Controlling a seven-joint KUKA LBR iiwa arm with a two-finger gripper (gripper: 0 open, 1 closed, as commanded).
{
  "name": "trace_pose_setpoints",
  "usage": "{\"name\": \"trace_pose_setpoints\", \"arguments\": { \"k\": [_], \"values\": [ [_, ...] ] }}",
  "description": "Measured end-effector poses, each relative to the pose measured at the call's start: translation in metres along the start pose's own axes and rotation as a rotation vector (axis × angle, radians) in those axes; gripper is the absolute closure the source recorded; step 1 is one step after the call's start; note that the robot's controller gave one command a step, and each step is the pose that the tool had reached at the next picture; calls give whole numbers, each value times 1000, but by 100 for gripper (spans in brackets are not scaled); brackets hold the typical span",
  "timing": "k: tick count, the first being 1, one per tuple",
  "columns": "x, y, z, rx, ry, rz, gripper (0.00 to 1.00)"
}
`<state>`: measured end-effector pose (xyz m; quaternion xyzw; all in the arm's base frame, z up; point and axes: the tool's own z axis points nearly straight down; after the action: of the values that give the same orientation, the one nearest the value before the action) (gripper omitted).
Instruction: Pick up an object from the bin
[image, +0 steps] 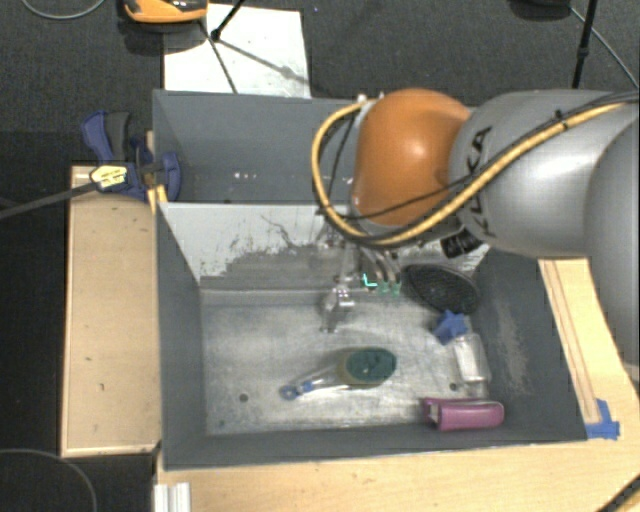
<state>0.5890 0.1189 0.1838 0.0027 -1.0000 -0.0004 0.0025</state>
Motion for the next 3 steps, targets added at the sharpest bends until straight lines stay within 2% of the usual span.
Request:
{"name": "trace_pose_setpoints", "arguments": {
  "k": [1, 2, 3],
  "values": [
    [43, -31, 47, 1, -2, -201, 0],
    [105, -39, 111, -1, -19, -217, 0],
    [104, -39, 108, -1, -17, -213, 100]
  ]
}}
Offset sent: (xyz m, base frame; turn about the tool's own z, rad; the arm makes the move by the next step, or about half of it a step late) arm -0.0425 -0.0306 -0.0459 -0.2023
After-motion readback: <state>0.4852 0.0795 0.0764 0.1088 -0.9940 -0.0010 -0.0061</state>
